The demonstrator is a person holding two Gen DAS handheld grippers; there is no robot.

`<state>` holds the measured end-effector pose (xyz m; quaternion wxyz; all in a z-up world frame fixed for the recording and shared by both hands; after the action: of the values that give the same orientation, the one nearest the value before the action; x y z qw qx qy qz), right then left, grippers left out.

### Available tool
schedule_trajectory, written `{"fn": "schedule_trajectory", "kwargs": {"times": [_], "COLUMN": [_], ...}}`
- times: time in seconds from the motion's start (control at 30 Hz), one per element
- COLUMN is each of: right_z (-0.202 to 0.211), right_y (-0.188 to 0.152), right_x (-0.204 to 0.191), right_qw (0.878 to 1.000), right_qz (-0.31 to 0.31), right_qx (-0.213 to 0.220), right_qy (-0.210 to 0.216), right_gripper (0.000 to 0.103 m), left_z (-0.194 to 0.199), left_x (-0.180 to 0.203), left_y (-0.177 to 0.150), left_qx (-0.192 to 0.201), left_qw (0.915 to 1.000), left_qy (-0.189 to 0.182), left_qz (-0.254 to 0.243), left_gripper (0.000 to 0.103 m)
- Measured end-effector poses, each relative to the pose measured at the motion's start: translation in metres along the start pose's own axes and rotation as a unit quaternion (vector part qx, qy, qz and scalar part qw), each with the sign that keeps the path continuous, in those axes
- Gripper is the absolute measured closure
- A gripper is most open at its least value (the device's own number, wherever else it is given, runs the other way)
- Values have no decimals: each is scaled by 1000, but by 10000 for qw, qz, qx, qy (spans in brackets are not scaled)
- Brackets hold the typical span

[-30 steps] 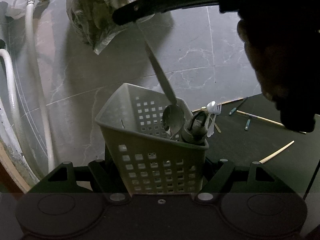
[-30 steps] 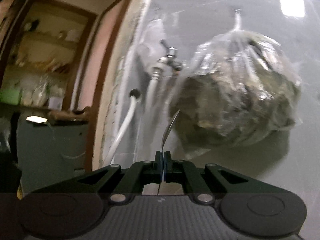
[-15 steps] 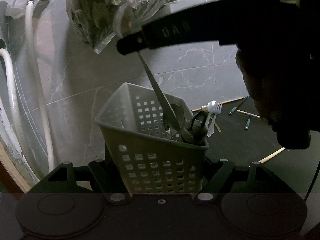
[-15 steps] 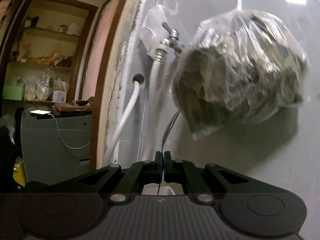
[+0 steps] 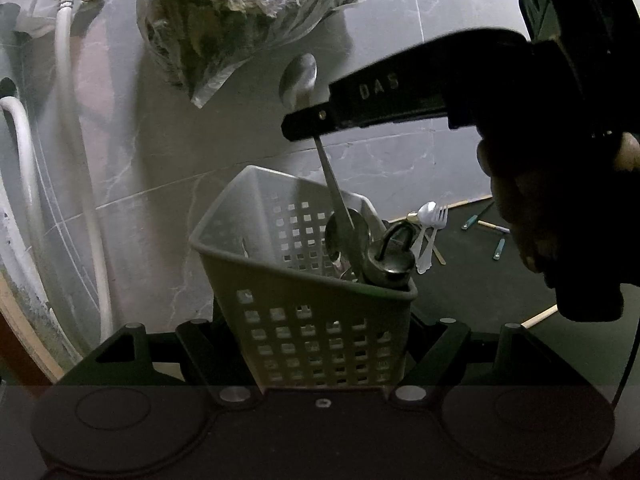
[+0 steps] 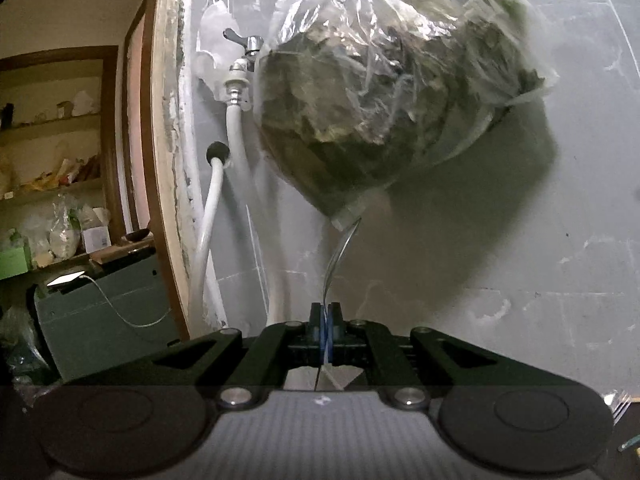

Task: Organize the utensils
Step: 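Lift the silver spoon and drop it into the caddy with the right tool, then move the open right tool back toward the utensil pile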

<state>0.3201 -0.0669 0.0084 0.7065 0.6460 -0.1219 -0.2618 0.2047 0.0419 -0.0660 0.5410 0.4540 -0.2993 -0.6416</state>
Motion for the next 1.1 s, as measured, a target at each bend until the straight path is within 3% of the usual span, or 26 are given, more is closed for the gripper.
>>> {"fn": "schedule_trajectory", "kwargs": {"times": [0.47,0.7,0.77,0.87,0.9,1.1], "right_z": [-2,3,4,10,14,49], "right_y": [-19,-18,-18,-13,-11,-3], "right_x": [-18,-22,-21,-20,-19,5], "right_qw": [9983,9980,9979,9985,9988,9975], "right_qz": [321,390,392,409,400,247], "right_qx": [-450,-462,-468,-355,-291,-34], "right_qy": [162,206,195,72,7,-655], "right_gripper": [95,93,88,66,64,40], "left_z": [0,0,0,0,1,1], "left_x": [0,0,0,1,1,0], "left_y": [0,0,1,1,0,0], "left_qx": [-2,-3,-4,-4,-5,-14], "left_qw": [10000,10000,10000,10000,10000,10000], "left_qy": [1,4,3,13,18,38], "left_qz": [-4,-2,-5,0,1,-8], "left_gripper": [24,24,24,24,24,24]}}
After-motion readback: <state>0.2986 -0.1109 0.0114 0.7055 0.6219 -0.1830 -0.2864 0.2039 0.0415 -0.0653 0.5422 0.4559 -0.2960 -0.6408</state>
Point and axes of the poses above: each gripper's, at about its wrist camera, not at the fingertips, and z roughly against the way its jaws point, x to its right, y to its top, the point moved 3 cm from there along -z, roughly the way its jaws point, and after that the axes turned 14 degrees about y, right-handed, at the moved point
